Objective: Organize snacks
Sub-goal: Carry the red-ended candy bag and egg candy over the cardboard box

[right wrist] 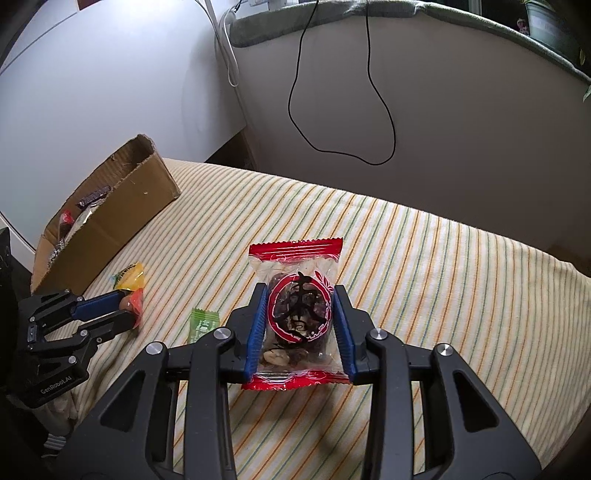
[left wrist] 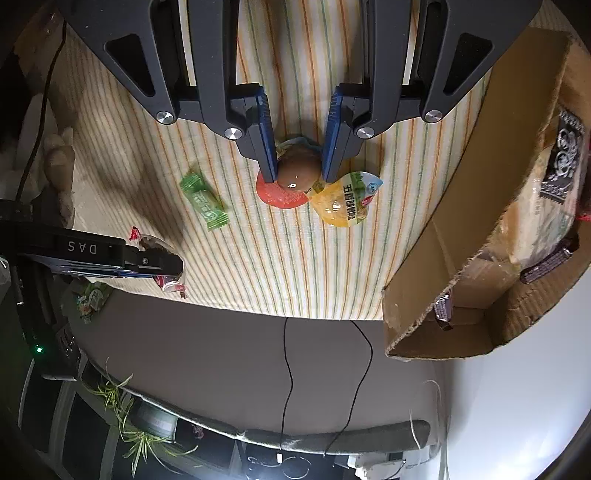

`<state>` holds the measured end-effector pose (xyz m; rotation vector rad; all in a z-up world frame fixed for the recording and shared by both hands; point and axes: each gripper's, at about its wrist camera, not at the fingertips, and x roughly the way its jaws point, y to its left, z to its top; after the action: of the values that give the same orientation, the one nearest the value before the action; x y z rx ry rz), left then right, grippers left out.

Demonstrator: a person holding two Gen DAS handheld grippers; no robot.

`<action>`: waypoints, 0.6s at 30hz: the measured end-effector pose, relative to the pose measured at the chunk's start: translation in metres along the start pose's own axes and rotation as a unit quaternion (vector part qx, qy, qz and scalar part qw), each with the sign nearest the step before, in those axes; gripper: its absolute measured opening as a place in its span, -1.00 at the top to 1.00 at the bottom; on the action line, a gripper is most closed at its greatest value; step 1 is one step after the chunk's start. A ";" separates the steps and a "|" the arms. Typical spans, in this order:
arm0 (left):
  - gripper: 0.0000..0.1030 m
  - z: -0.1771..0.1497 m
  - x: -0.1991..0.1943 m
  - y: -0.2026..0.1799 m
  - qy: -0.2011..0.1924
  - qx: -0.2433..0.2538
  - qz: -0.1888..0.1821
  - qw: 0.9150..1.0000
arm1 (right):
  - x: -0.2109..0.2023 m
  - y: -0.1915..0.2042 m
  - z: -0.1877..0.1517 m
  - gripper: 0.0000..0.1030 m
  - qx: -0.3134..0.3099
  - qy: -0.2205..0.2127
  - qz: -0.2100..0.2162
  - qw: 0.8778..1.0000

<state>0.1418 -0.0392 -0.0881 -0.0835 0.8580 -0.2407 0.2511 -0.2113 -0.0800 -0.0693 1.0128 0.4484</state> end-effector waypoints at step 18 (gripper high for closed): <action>0.55 0.012 -0.060 0.007 -0.071 -0.003 -0.002 0.997 | -0.040 0.040 0.010 0.31 -0.041 -0.038 0.005 0.998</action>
<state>0.1141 -0.0184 -0.0371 -0.1068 0.7168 -0.2330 0.2251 -0.1854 -0.0358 -0.1207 0.9205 0.4987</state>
